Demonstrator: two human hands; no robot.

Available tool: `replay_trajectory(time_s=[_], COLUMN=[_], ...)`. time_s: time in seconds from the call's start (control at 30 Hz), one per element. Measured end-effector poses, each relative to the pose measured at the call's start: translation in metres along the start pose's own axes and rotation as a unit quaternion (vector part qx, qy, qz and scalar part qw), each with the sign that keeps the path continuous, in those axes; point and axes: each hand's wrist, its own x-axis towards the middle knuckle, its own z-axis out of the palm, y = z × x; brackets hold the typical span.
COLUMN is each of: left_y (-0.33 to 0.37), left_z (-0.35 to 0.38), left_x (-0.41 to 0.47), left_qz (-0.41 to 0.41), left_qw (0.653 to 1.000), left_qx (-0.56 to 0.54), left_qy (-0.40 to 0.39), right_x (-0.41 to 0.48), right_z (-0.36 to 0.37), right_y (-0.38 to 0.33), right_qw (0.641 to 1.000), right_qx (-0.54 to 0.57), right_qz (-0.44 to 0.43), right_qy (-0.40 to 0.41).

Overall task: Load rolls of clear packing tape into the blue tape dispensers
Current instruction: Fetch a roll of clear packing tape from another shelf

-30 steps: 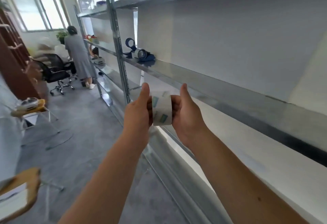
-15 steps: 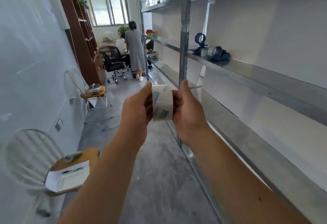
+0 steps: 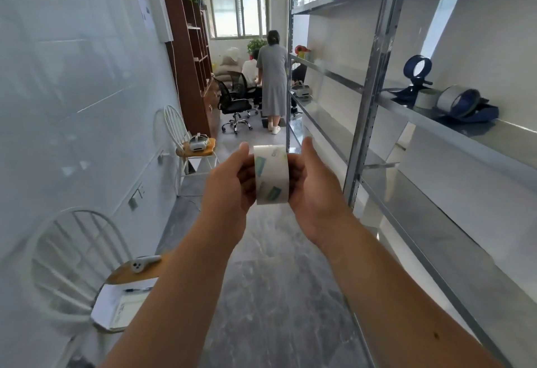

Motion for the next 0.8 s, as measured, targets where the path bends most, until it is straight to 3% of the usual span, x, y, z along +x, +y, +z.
replay_trajectory(time_s=[0.33, 0.8], left_y=[-0.006, 0.006], left_z=[0.059, 0.035], left_x=[0.172, 0.383], left_qz=[0.008, 0.021], left_qw=[0.999, 0.998], left_qx=[0.012, 0.047], left_qy=[0.044, 0.040], right_x=[0.186, 0.394], right_z=[-0.027, 0.006], right_y=[-0.016, 0.008], right_qw=[0.998, 0.996], right_qx=[0.043, 0.041], right_qz=[0.026, 0.029], right_qy=[-0.038, -0.068])
